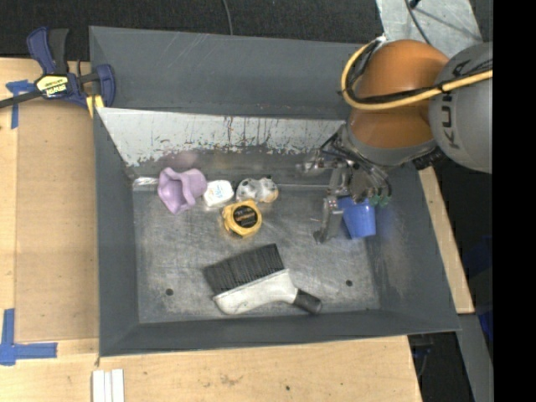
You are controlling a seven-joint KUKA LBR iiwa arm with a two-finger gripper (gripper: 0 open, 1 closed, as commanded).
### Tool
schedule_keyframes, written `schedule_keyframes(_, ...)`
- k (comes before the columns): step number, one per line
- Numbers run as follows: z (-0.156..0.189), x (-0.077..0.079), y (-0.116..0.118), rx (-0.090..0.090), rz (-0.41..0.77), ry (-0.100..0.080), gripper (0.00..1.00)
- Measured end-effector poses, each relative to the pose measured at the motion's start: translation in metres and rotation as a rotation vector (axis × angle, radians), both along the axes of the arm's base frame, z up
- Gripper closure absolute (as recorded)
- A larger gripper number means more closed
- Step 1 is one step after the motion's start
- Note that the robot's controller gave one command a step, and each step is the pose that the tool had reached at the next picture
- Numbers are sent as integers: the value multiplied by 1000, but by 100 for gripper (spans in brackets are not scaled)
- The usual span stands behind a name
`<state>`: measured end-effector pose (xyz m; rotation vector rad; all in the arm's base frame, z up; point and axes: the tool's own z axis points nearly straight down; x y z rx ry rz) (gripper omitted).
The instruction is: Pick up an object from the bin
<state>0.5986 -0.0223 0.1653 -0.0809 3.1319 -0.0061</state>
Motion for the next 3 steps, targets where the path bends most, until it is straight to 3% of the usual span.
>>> schedule_keyframes(1, -60, -21, 19, 5, 66, 0, 0)
schedule_keyframes(2, -89, -11, 45, -4, -33, 26, 0)
schedule_keyframes(3, -82, -21, 78, 0, -32, 9, 0)
